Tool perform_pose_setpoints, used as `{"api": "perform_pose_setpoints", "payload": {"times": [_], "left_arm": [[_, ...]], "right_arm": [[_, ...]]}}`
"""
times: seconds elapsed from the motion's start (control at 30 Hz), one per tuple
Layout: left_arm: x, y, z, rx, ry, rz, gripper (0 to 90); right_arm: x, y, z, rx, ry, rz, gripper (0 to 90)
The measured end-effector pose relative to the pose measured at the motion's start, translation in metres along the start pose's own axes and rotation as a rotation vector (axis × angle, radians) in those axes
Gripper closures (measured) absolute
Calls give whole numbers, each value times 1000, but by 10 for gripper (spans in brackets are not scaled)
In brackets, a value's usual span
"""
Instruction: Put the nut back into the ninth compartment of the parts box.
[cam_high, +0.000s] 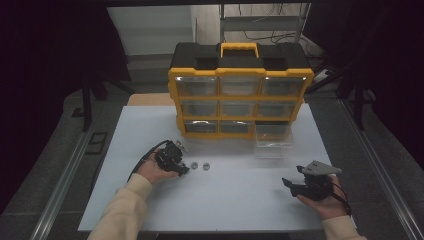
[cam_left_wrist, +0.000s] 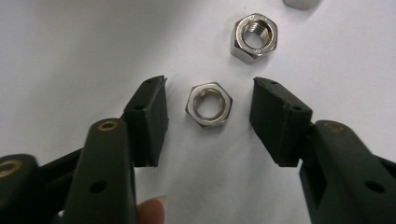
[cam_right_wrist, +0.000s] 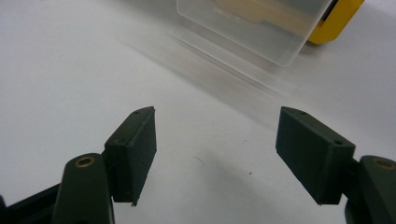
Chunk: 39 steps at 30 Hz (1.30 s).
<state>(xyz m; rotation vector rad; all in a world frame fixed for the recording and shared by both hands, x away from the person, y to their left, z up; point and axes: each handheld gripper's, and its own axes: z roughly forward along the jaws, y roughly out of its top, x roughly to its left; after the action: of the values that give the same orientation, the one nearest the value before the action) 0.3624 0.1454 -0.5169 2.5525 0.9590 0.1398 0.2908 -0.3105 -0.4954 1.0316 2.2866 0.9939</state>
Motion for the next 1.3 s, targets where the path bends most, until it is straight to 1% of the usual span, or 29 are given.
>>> {"api": "perform_pose_setpoints", "payload": {"times": [0.1,0.27,0.43,0.53,0.67,1.3], "left_arm": [[2,0,0,0,-15,-7,504],[5,-1,-1,-4,-19,-17,573],[5,0,-1,1,-17,-1,620],[4,1,-1,4,-20,9,674],[4,1,-1,2,-27,16,697],[5,1,-3,0,-37,-4,699]], "right_arm": [[0,0,0,-1,0,1,299],[0,0,0,-1,-1,0,299],[0,0,0,1,-2,1,299],[0,0,0,1,-3,2,299],[0,0,0,1,-4,1,299],[-1,-1,-1,-1,-10,2,298]]}}
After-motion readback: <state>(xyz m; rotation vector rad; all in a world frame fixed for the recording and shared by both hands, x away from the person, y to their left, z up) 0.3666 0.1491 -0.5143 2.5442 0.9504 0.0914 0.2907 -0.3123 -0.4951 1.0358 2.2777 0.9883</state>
